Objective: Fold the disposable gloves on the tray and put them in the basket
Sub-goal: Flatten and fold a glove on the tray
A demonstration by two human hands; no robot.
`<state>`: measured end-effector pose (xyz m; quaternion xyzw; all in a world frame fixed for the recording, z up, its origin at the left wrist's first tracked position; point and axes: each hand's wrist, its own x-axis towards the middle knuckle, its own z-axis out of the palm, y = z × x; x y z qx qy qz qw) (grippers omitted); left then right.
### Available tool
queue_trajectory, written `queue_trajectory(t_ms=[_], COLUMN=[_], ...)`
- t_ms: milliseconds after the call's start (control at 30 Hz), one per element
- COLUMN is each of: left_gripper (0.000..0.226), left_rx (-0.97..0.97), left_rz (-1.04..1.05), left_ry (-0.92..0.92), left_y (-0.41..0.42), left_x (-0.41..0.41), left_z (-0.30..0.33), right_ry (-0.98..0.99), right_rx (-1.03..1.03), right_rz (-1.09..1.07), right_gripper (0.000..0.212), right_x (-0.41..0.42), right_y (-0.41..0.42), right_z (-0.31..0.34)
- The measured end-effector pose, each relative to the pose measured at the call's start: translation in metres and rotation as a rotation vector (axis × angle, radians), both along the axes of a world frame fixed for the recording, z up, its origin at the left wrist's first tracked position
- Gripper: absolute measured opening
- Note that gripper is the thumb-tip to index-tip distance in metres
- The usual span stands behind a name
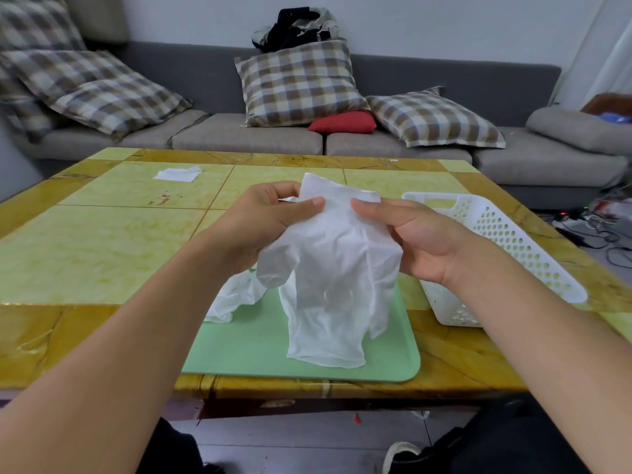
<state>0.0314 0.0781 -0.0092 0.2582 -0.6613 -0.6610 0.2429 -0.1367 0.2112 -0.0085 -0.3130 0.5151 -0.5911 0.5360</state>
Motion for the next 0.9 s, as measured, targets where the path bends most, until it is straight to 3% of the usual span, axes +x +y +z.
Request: queue_trajectory(t_ms=[100,333,400,467,567,667,733,800,900], left_gripper=[0.030,0.012,0.012,0.018,0.015,0.020,0.015,0.005,0.010], left_rx=[0.006,-0.121,-0.177,-0.241,-0.355,-0.571,-0.630,-0.677,-0.713], left_rz=[0.000,0.016,0.042,0.107,0.199,0.194,0.195,0.164,-0.128], left_ry=[-0.050,-0.455,-0.497,-0.351,0.120,0.373,0.307,0.094,-0.246], left_y=[-0.002,-0.013,-0.014,-0.016,-0.011,-0.006,-0.008,-0.014,-0.028], left_x=[-0.001,-0.017,-0.024,-0.031,-0.032,-0.027,-0.025,-0.022,-0.009], left_z=[-0.001,-0.023,-0.029,-0.027,0.004,0.027,0.014,-0.016,-0.056], right_ry=[0.040,0.120,0.171,0.253,0.483,0.701,0.774,0.861,1.038], right_rx=[0.051,0.258,0.273,0.128,-0.367,-0.681,-0.578,-0.339,-0.012], right_rz=[-0.020,-0.056,-0.130,-0.284,-0.527,-0.528,-0.459,-0.346,-0.082], right_gripper=[0.042,0.026,0.023,0.018,0.009,0.015,0.014,0.006,0.013], right_x=[-0.003,-0.014,-0.014,-0.014,-0.014,-0.010,-0.012,-0.019,-0.031], right_y=[-0.004,-0.025,-0.032,-0.038,-0.033,-0.020,-0.020,-0.024,-0.021], right_z=[-0.006,-0.040,-0.045,-0.037,0.000,0.021,0.002,-0.031,-0.072])
